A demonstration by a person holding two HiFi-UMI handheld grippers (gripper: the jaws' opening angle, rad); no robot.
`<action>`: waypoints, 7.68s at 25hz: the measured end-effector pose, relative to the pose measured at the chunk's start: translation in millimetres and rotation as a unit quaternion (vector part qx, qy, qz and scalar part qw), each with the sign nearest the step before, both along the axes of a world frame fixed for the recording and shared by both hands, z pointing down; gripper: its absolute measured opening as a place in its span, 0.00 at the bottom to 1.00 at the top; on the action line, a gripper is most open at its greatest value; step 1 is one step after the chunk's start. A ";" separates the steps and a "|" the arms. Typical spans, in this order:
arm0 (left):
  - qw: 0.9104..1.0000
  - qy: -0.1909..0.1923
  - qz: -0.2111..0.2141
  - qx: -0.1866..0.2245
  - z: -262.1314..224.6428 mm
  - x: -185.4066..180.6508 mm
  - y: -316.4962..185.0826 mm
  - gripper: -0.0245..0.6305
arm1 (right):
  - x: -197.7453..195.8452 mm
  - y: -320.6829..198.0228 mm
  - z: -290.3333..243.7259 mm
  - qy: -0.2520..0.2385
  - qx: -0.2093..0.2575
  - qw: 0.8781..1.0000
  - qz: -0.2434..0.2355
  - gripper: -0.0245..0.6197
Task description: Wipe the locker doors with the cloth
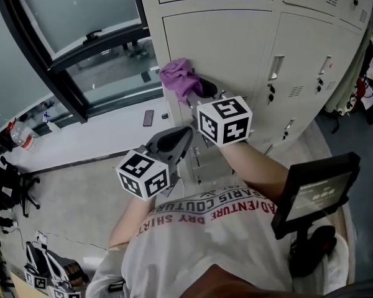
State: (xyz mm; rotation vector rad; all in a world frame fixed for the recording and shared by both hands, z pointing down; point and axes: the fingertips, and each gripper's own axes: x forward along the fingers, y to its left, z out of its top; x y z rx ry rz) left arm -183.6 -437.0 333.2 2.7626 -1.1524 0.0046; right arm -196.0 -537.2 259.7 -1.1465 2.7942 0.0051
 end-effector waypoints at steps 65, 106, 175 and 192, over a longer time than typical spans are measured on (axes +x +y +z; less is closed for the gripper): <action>0.999 0.023 -0.011 -0.025 19.7 -5.3 -9.9 0.04 | 34.1 0.4 73.4 0.016 -0.015 1.000 0.016 0.15; 0.999 0.013 0.009 -0.039 29.3 18.9 -7.5 0.04 | 237.4 -75.5 107.8 -0.037 -0.070 0.967 0.242 0.15; 0.997 0.026 -0.028 -0.067 57.1 -4.1 -26.8 0.04 | 121.3 -48.4 170.0 -0.005 -0.073 0.990 0.116 0.15; 0.998 0.022 -0.008 -0.067 61.2 43.7 -17.6 0.04 | 226.7 -49.6 153.9 -0.025 -0.096 0.981 0.164 0.15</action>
